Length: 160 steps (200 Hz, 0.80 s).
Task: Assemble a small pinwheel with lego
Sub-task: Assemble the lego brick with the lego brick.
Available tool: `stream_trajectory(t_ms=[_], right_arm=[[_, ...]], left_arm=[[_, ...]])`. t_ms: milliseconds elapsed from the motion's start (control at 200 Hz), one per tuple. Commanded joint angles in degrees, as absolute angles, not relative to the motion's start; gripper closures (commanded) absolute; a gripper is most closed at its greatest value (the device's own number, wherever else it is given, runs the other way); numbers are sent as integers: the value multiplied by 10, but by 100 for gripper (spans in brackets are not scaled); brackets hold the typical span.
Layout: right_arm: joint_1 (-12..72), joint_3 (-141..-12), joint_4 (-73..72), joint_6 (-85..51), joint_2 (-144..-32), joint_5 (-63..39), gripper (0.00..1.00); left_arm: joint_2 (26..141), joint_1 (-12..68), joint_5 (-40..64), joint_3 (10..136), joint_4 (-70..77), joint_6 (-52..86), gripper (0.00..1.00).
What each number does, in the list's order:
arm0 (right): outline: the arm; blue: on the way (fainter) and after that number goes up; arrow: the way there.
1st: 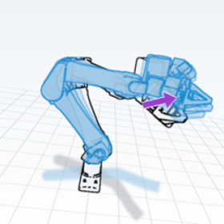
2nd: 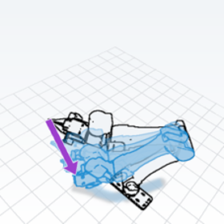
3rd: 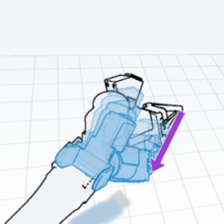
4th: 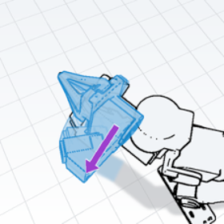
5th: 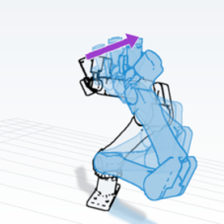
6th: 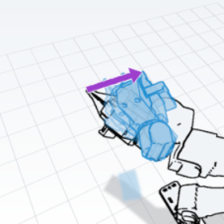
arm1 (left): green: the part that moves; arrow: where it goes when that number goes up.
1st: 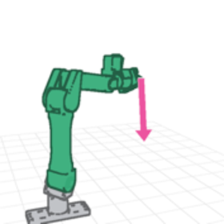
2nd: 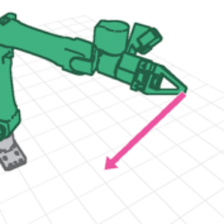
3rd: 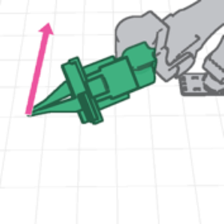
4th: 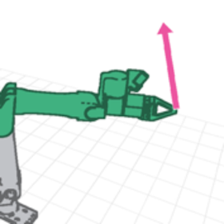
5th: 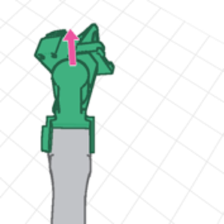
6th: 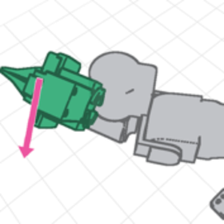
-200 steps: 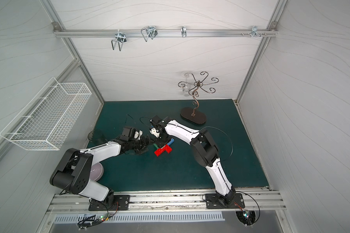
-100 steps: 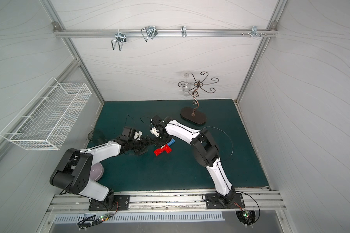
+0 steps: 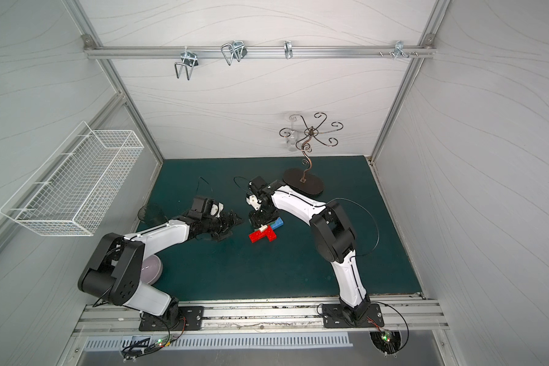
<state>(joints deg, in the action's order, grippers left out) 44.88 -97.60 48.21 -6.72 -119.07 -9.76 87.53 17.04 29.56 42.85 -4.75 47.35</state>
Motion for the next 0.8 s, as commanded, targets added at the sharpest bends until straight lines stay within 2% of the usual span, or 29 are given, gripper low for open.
stream_trajectory(t_ms=[0, 280, 365, 430, 515, 645, 795], right_arm=[[439, -978, 475, -80, -1175, -117, 43], [417, -920, 461, -83, -1096, -112, 44], [419, -894, 445, -73, -1067, -143, 52], [419, -875, 428, -72, -1052, -172, 61], [418, -865, 412, -67, -1053, -212, 73], [418, -870, 401, -69, -1082, -248, 78], [417, -872, 390, -70, -1097, -242, 79]], left_arm=[[870, 176, 291, 453, -54, 463, 7], [891, 209, 284, 485, -59, 463, 8], [894, 213, 280, 482, -49, 471, 9], [894, 213, 281, 475, -33, 479, 17], [905, 214, 292, 476, -17, 488, 19], [917, 226, 300, 480, -2, 494, 22], [921, 230, 296, 479, -2, 496, 26]])
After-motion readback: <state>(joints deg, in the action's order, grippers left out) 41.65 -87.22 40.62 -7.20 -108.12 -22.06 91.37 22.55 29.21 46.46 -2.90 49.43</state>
